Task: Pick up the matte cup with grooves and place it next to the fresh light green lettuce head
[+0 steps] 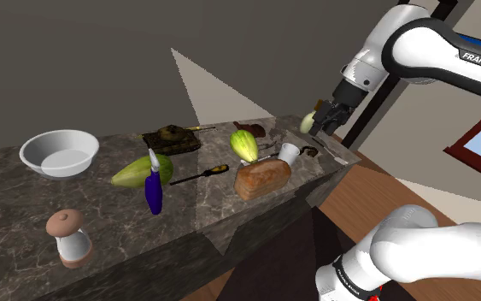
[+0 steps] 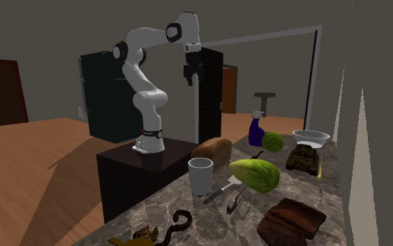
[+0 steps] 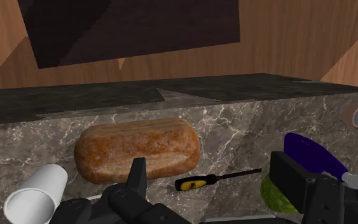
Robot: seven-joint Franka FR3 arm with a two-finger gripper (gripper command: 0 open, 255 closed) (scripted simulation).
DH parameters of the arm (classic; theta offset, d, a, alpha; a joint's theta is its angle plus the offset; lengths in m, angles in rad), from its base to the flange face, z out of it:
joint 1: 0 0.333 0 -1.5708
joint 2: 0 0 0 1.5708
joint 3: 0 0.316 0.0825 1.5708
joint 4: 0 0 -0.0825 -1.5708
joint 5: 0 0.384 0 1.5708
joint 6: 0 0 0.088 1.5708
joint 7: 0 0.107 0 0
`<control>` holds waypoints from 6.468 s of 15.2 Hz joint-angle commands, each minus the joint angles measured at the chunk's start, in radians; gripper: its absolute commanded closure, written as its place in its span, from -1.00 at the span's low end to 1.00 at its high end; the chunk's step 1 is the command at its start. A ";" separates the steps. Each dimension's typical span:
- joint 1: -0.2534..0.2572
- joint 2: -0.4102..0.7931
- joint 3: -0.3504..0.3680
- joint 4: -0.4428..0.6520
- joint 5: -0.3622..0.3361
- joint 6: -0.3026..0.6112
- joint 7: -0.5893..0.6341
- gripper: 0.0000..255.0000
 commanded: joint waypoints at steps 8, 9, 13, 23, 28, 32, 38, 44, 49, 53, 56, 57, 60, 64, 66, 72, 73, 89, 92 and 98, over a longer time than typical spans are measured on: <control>-0.033 0.135 -0.106 -0.043 -0.062 0.159 -0.136 -1.00; -0.037 0.159 -0.122 -0.044 -0.069 0.182 -0.156 -1.00; -0.050 0.267 -0.183 -0.036 -0.086 0.272 -0.234 -1.00; -0.066 0.602 -0.324 0.076 -0.045 0.465 -0.450 -1.00; -0.085 0.796 -0.370 0.181 0.033 0.526 -0.575 -1.00; -0.122 0.957 -0.381 0.288 0.109 0.553 -0.672 -1.00; -0.201 1.175 -0.363 0.468 0.199 0.559 -0.776 -1.00; -0.209 1.221 -0.345 0.447 0.229 0.621 -0.795 -1.00; -0.211 1.234 -0.340 0.443 0.237 0.637 -0.800 -1.00; -0.211 1.234 -0.340 0.443 0.237 0.637 -0.800 -1.00; -0.211 1.234 -0.340 0.443 0.237 0.637 -0.800 1.00; -0.211 1.234 -0.340 0.443 0.237 0.637 -0.800 1.00; -0.211 1.234 -0.340 0.443 0.237 0.637 -0.800 1.00; -0.209 1.225 -0.343 0.444 0.231 0.628 -0.796 1.00; -0.204 1.207 -0.349 0.447 0.221 0.608 -0.788 1.00; -0.193 1.156 -0.366 0.462 0.189 0.548 -0.765 1.00; -0.191 1.148 -0.368 0.465 0.184 0.538 -0.761 1.00; -0.174 1.043 -0.395 0.549 0.117 0.363 -0.709 1.00; -0.172 1.029 -0.398 0.571 0.108 0.328 -0.701 1.00; -0.171 1.005 -0.403 0.622 0.092 0.256 -0.687 1.00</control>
